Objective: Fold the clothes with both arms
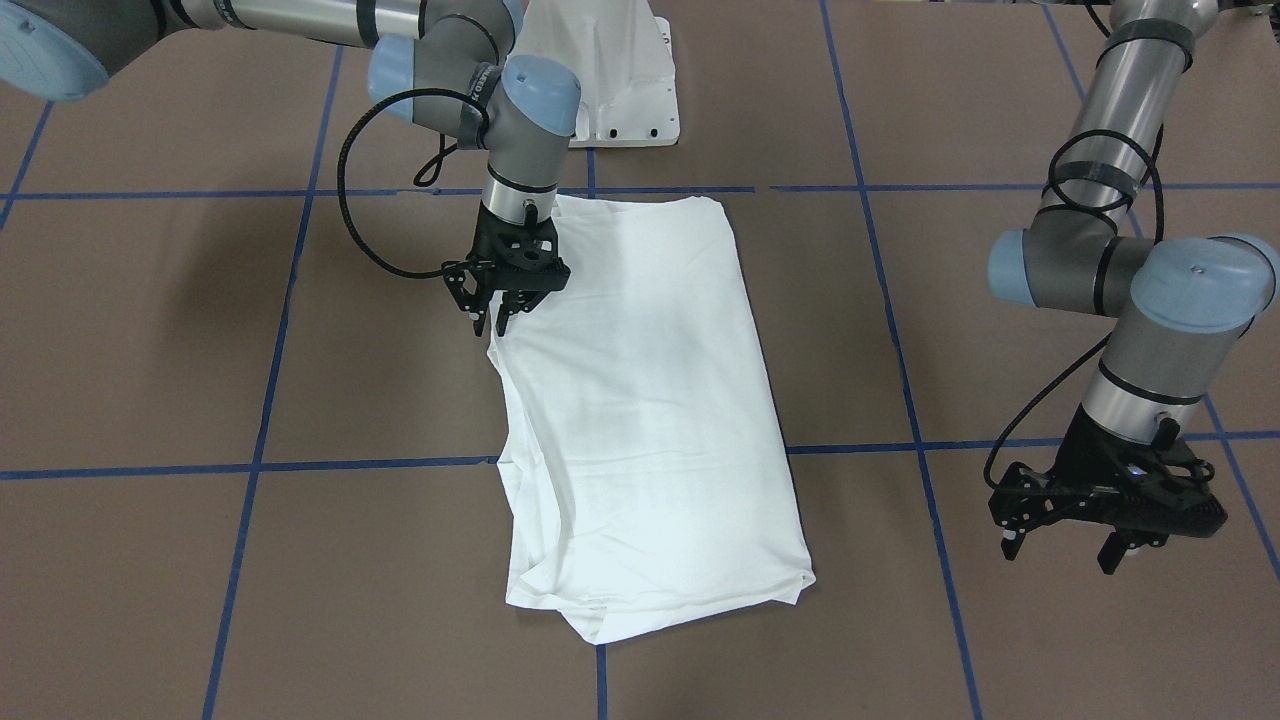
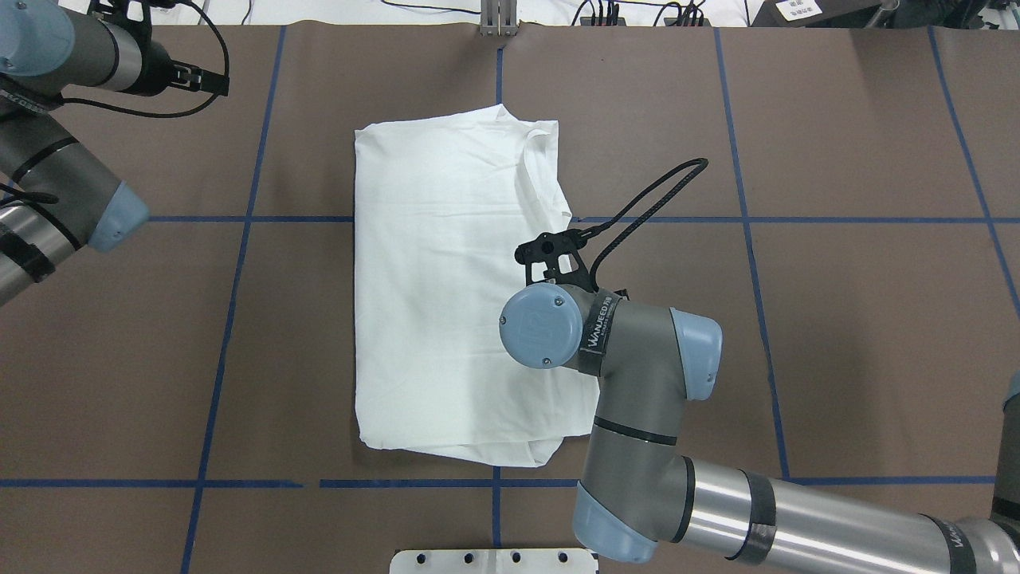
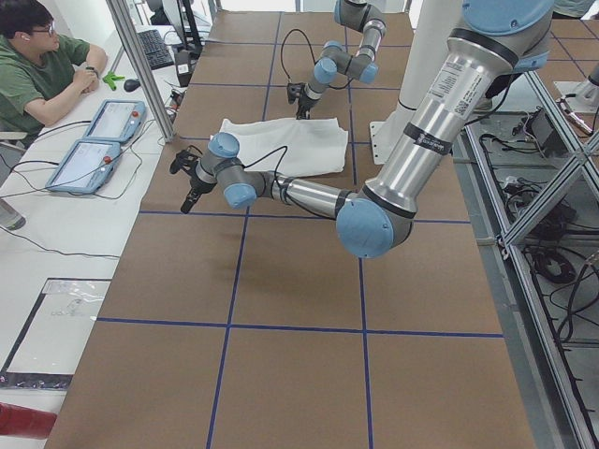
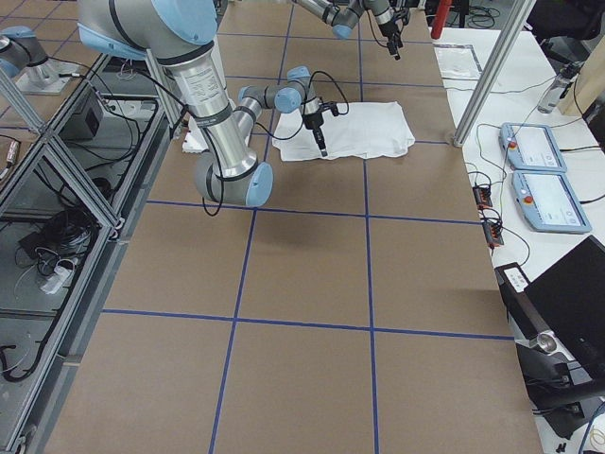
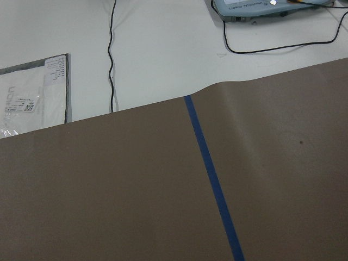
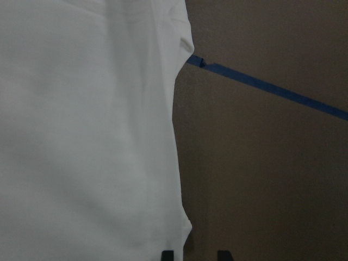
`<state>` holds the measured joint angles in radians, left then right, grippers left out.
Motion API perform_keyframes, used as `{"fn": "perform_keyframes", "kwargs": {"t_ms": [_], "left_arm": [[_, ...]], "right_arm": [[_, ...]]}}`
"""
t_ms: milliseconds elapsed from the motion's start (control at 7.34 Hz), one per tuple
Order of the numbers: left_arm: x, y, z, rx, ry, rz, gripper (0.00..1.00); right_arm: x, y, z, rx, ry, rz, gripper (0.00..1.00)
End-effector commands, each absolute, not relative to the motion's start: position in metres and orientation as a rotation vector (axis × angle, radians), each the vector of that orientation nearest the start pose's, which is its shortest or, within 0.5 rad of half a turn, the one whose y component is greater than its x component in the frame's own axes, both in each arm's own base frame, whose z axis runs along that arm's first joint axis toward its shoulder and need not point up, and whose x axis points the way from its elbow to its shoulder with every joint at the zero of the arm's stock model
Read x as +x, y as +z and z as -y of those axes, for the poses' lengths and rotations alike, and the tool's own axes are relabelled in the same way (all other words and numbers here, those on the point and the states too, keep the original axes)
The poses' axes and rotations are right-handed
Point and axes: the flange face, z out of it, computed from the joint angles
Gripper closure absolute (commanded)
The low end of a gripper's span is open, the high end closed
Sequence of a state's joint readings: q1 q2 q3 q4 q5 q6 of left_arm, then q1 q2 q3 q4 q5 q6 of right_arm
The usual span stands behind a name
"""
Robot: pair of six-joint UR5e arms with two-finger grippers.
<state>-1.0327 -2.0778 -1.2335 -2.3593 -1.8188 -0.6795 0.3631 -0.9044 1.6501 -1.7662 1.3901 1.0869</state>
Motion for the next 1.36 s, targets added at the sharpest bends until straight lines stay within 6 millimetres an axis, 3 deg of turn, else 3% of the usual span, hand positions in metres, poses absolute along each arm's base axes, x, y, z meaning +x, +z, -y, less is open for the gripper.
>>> {"fn": "perform_keyframes", "kwargs": {"t_ms": [0, 136, 272, 409, 545, 681, 817, 953, 1090, 1226], "left_arm": [[0.279, 0.434, 0.68, 0.662, -0.009, -0.74, 0.0], [0.28, 0.419, 0.674, 0.655, 0.011, -0.785, 0.0], [0.277, 0.413, 0.653, 0.605, 0.013, -0.869, 0.0], [0.263, 0.396, 0.626, 0.609, -0.022, -0.921, 0.0], [0.255, 0.369, 0.591, 0.566, -0.015, -0.983, 0.0], [0.261, 0.337, 0.537, 0.508, 0.011, -1.023, 0.0], [0.271, 0.307, 0.482, 0.445, 0.003, -1.083, 0.0], [0.289, 0.291, 0.433, 0.352, -0.055, -1.152, 0.0], [0.31, 0.284, 0.402, 0.292, -0.144, -1.178, 0.0], [0.347, 0.282, 0.375, 0.25, -0.229, -1.182, 0.0]], "right_arm": [[-0.578, 0.245, 0.383, 0.404, -0.061, 0.472, 0.0], [-0.559, 0.218, 0.381, 0.429, -0.037, 0.549, 0.0], [-0.539, 0.196, 0.376, 0.457, -0.019, 0.646, 0.0], [-0.518, 0.193, 0.364, 0.44, 0.027, 0.745, 0.0], [-0.494, 0.204, 0.352, 0.444, 0.059, 0.839, 0.0], [-0.48, 0.216, 0.342, 0.43, 0.107, 0.904, 0.0], [-0.479, 0.214, 0.329, 0.4, 0.155, 0.949, 0.0], [-0.476, 0.212, 0.316, 0.368, 0.205, 0.975, 0.0], [-0.468, 0.218, 0.306, 0.338, 0.254, 0.986, 0.0], [-0.464, 0.226, 0.298, 0.325, 0.282, 0.983, 0.0]]}}
